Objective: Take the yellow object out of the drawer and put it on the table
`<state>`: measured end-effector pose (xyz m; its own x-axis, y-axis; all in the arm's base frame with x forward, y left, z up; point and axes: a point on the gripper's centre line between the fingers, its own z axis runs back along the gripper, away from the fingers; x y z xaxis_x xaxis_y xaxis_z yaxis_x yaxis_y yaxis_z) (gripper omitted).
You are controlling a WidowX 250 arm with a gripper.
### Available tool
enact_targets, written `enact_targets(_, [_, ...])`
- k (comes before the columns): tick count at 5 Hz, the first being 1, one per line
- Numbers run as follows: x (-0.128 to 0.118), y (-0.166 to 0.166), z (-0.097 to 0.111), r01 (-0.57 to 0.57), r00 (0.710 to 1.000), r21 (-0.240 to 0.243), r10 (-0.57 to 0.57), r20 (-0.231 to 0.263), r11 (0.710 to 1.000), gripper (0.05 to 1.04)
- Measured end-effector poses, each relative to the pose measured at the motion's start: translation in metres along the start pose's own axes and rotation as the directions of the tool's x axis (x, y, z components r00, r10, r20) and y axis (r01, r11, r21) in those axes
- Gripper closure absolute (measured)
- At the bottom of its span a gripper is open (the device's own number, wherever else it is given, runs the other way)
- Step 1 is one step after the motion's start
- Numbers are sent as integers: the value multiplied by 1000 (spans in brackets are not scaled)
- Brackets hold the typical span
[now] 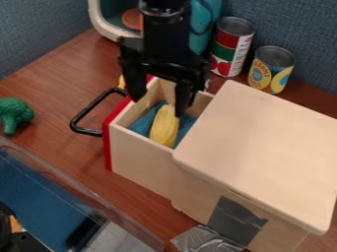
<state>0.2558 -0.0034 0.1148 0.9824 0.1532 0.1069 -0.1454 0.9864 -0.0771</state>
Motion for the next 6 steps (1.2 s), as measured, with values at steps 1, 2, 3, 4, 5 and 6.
enact_targets(1, [-3,3,1,-70,997,-4,70,43,998,83])
enact_targets(2, [-6,4,-3,-158,981,-26,160,106,987,84])
enact_targets(3, [-3,1,-6,-216,965,-64,223,138,974,83])
enact_targets(4, [-1,5,-9,-259,950,-92,271,153,961,83])
enact_targets(5, [3,8,-14,-295,939,-109,309,152,949,84])
enact_targets(6, [4,9,-19,-315,935,-110,328,136,943,84])
